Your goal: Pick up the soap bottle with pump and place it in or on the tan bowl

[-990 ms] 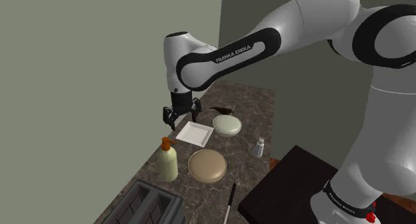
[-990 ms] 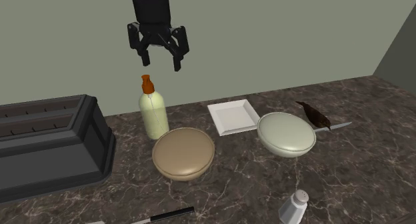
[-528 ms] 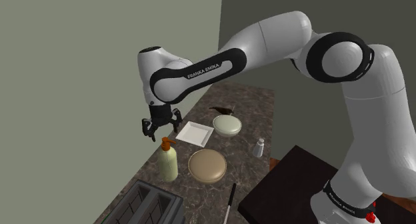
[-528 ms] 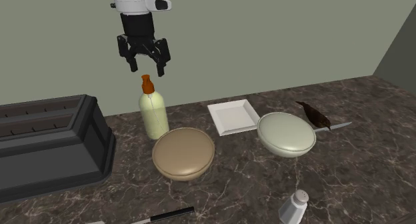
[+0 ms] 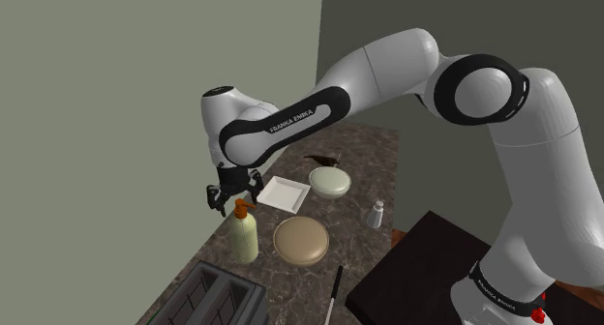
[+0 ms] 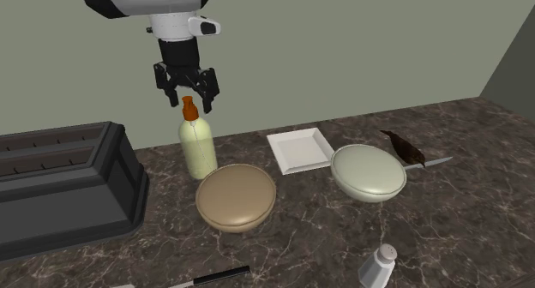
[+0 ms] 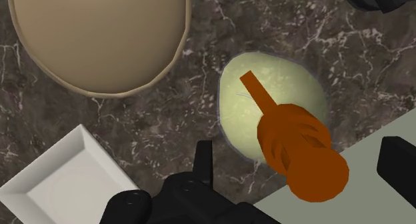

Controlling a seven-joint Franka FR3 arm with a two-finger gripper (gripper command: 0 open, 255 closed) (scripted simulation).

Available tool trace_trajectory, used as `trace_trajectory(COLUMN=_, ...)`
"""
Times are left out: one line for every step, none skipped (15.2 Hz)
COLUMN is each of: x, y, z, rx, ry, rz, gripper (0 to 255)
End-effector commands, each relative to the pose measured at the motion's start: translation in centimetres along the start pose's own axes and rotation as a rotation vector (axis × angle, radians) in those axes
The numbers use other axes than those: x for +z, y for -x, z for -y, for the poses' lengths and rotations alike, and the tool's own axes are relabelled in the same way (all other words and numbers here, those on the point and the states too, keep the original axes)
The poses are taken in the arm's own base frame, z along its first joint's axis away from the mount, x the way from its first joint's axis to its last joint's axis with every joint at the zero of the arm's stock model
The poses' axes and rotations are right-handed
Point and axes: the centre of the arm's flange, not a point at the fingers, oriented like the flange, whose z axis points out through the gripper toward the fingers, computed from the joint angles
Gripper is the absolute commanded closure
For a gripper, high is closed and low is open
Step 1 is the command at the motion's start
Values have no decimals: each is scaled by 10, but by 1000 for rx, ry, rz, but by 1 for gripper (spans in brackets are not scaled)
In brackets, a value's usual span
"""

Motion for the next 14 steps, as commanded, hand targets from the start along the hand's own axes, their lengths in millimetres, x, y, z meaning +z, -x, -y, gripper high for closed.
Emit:
trace_trajectory(x=3, y=0, z=0, rx=0, ry=0, rz=0, gripper=0)
trace_trajectory(x=3, y=0, z=0, rx=0, ry=0, rz=0, gripper=0)
trace_trajectory(x=3, y=0, z=0, rx=0, ry=0, rz=0, gripper=0)
trace_trajectory(x=3, y=0, z=0, rx=0, ry=0, rz=0, gripper=0)
trace_trajectory(x=3, y=0, z=0, rx=0, ry=0, rz=0, gripper=0)
trace_trajectory(x=3, y=0, z=0, rx=0, ry=0, rz=0, gripper=0)
trace_trajectory(x=3, y=0, z=0, rx=0, ry=0, rz=0, gripper=0)
trace_trajectory(x=3, y=0, z=0, rx=0, ry=0, rz=0, gripper=255)
trace_trajectory(x=3, y=0, z=0, rx=0, ry=0, rz=0, gripper=255)
trace_trajectory(x=3, y=0, z=0, rx=0, ry=0, rz=0, gripper=255)
trace_trajectory(x=3, y=0, z=0, rx=0, ry=0, rz=0, gripper=255)
trace_trajectory(x=3, y=0, z=0, rx=0, ry=0, rz=0, gripper=255)
trace_trajectory(x=3, y=0, z=0, rx=0, ry=0, rz=0, gripper=255)
trace_trajectory(x=3, y=0, z=0, rx=0, ry=0, rz=0, gripper=255)
